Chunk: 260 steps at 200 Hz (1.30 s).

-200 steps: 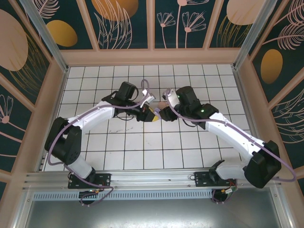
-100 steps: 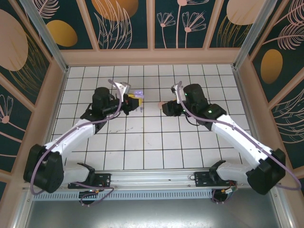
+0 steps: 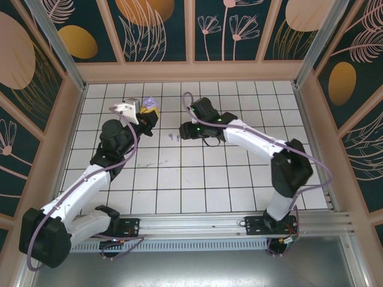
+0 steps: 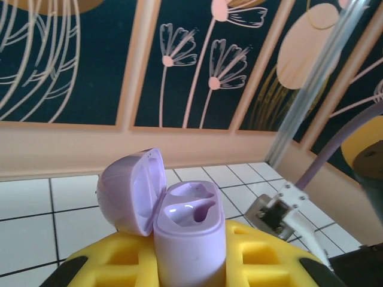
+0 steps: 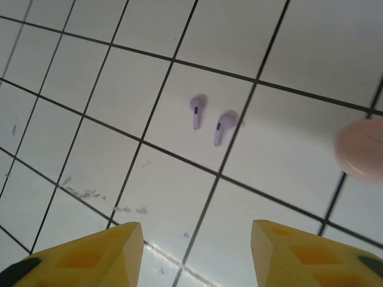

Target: Insert wireless bluetooth earbuds into charging case

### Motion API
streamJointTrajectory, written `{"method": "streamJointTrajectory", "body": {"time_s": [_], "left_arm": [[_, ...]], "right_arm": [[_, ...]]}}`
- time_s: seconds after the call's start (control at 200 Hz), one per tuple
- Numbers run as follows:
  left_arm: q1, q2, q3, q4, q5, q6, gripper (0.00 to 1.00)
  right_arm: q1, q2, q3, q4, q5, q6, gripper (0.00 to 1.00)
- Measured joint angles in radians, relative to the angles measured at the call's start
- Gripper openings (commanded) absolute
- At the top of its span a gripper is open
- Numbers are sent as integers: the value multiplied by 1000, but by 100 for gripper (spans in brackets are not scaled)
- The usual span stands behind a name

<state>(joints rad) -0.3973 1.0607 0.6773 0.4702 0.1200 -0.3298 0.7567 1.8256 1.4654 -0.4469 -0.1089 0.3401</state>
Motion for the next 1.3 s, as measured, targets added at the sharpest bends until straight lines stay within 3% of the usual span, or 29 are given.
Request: {"method": "streamJointTrajectory", "body": {"time_s": [0.34,0.636,1.301], "left_arm": [[103,53,1,12,-32,-58,0],[190,74,1,55,-29,-124,0],[209,98,1,110,3,-177,0]], "right_arm": [[34,331,328,-120,61,14,43],[51,517,570,-224,113,10,43],[84,642,689,-296,174,-3,39]]}}
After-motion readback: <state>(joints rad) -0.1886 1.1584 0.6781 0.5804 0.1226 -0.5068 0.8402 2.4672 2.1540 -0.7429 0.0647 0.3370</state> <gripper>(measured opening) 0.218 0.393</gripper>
